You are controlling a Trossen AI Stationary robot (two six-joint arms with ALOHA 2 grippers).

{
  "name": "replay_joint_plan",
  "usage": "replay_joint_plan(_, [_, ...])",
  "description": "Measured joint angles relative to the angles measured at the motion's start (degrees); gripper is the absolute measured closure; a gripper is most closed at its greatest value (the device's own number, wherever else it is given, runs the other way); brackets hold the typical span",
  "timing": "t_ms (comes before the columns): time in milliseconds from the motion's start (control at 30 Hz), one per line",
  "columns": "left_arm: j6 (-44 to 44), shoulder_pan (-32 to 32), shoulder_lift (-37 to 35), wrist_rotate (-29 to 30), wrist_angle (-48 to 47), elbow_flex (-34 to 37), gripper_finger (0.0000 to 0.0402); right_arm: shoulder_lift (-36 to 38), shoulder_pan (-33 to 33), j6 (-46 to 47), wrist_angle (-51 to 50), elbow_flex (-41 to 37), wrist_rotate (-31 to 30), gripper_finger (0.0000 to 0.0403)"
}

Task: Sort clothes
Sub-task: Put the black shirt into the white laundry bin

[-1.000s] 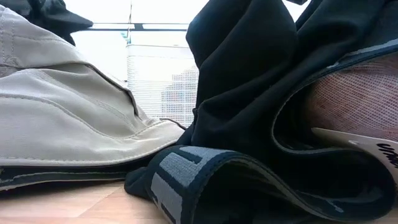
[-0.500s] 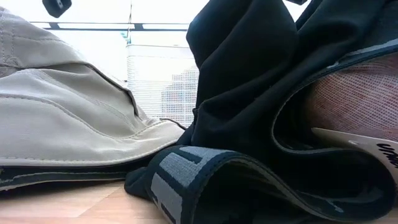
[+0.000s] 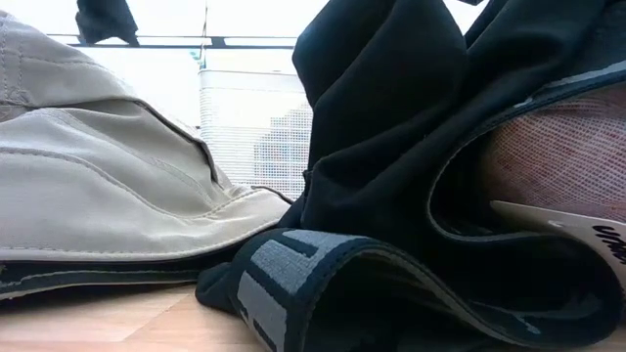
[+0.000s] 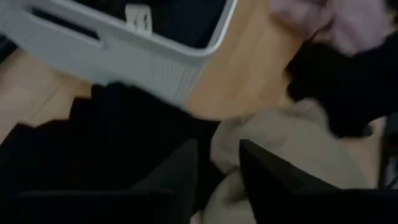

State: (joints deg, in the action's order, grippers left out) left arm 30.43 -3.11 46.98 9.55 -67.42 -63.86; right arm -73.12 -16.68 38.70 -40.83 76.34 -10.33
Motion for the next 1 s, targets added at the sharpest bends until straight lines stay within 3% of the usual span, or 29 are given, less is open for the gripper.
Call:
replay_joint_plan(133, [5.1, -0.1, 2.8, 2.0, -0.3, 0.0, 0.0245, 0.0, -1.5, -2.4, -0.2, 0.0, 0.0, 0.0397])
replay_joint_plan(367, [0.8, 1.2, 6.2, 2.1, 0.4, 1.4, 0.0245, 0.0, -3.9, -2.5, -1.9, 0.0, 0.0, 0.0400])
replay_joint_plan(700, [2.4, 5.6, 6.2, -3.3, 7.3, 14.0, 0.0246, 0.0, -5.8, -2.8, -1.9, 0.0, 0.0, 0.0401])
replay_joint_plan(1000, [5.7, 14.0, 6.3, -5.2, 13.4, 23.7, 0.0246, 0.0, -5.8, -3.0, -1.8, 0.0, 0.0, 0.0400])
